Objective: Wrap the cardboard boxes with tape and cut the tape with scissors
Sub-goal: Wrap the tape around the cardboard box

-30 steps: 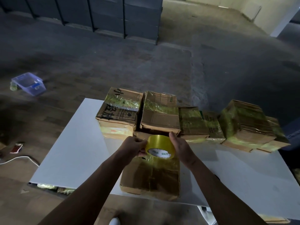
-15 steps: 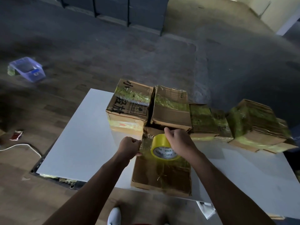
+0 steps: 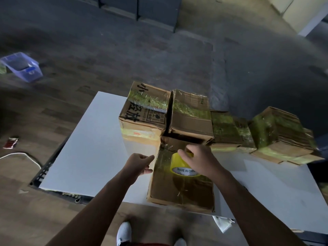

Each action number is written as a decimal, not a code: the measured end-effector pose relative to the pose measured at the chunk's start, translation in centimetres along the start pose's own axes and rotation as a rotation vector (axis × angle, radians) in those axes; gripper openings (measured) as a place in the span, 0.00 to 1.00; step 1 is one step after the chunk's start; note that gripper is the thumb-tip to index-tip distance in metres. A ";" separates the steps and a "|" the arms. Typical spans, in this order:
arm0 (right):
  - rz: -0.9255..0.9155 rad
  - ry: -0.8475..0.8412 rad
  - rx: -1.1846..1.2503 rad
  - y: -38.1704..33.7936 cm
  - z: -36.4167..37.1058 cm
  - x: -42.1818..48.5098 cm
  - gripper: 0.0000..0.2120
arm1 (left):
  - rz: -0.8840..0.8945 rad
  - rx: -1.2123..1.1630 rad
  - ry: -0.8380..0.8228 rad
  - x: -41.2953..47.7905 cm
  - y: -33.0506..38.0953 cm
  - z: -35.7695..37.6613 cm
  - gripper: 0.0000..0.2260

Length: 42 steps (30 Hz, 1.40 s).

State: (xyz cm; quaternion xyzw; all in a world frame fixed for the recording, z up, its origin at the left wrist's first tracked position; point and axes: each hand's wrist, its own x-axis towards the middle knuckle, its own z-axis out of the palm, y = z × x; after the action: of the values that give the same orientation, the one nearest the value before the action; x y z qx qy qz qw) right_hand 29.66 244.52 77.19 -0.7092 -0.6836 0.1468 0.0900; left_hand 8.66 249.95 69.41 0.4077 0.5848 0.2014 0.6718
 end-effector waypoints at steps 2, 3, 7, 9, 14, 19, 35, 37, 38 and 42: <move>0.017 -0.002 -0.057 -0.8 0.1 0.0 0.22 | -0.009 -0.029 0.030 0.3 -0.7 -0.2 0.14; 0.037 -0.011 -0.039 -1.3 0.2 0.1 0.22 | -0.013 -0.034 0.036 0.5 -0.8 -0.3 0.14; 0.106 -0.019 0.099 -3.0 0.4 0.5 0.23 | -0.028 -0.041 0.036 1.1 -1.2 -0.6 0.13; 0.146 -0.045 0.142 -3.7 0.1 0.5 0.22 | -0.046 -0.052 0.035 1.3 -1.3 -0.5 0.12; 0.198 -0.107 0.176 -4.9 -0.2 0.9 0.21 | -0.096 -0.082 0.043 2.0 -1.8 -0.1 0.11; 0.235 -0.100 0.182 -5.3 0.1 1.3 0.21 | -0.187 -0.133 0.011 3.2 -2.5 0.6 0.10; 0.269 -0.046 0.084 -4.0 1.4 1.4 0.20 | -0.222 -0.092 0.206 3.0 -4.3 4.2 0.15; 0.289 -0.040 0.071 -4.0 1.4 1.4 0.20 | -0.017 0.074 0.319 2.6 -3.5 4.4 0.12; 0.291 -0.038 0.100 -4.0 1.5 1.4 0.20 | 0.069 0.122 0.337 2.2 -3.0 4.5 0.10; 0.169 -0.002 0.190 -3.1 1.0 1.2 0.19 | 0.281 0.305 0.323 0.8 -2.7 5.6 0.11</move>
State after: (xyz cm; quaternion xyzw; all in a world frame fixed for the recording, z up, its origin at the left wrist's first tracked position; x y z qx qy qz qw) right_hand 26.40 245.80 77.15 -0.7525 -0.6044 0.2187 0.1435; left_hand 13.60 247.26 66.73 0.5442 0.6456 0.2647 0.4658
